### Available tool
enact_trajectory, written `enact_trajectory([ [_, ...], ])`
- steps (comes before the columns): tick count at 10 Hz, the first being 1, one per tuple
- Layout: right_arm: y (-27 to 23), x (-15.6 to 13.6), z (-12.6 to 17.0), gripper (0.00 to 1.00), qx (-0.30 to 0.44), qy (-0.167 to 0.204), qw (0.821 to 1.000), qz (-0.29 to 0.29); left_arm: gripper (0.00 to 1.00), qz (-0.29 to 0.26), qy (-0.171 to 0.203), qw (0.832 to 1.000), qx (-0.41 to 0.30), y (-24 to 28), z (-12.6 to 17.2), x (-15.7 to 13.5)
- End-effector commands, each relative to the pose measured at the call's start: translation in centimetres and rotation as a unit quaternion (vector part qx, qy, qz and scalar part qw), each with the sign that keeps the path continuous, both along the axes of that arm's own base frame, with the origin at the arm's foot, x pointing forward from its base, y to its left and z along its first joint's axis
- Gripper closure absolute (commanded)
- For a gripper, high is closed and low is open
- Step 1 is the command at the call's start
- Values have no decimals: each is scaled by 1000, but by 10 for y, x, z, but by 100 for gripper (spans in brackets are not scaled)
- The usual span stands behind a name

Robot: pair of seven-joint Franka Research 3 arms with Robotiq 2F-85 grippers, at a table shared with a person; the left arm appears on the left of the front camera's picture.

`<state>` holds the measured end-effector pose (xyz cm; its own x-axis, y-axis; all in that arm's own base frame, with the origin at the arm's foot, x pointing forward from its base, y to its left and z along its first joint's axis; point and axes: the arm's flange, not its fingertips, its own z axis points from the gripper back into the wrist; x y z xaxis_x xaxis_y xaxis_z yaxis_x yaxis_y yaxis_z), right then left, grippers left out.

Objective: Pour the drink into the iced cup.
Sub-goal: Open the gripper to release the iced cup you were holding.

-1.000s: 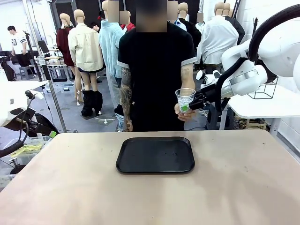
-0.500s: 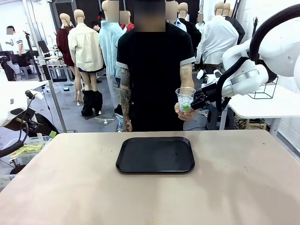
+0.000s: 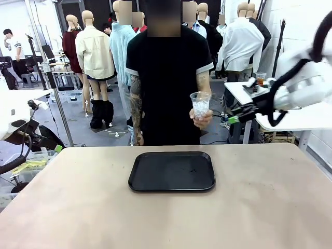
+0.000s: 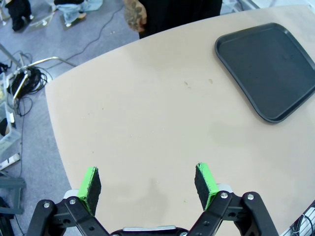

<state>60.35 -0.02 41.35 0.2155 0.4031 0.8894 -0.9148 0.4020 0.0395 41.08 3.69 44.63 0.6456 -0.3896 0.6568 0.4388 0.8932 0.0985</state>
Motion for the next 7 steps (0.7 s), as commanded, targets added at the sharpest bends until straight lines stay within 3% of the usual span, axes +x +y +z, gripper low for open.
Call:
enact_trajectory([
  [1, -33, -55, -3, 0, 3, 30, 990, -138, 0, 4, -5, 1000, 1, 0, 0, 1],
  [3, -77, -108, -6, 0, 28, 95, 950, -295, 0, 4, -5, 1000, 1, 0, 0, 1],
  [5, -112, -153, -1, 0, 50, 128, 899, -415, 0, 4, -5, 1000, 1, 0, 0, 1],
  [7, -132, -174, 1, 0, 10, 183, 824, -536, 0, 4, -5, 1000, 1, 0, 0, 1],
])
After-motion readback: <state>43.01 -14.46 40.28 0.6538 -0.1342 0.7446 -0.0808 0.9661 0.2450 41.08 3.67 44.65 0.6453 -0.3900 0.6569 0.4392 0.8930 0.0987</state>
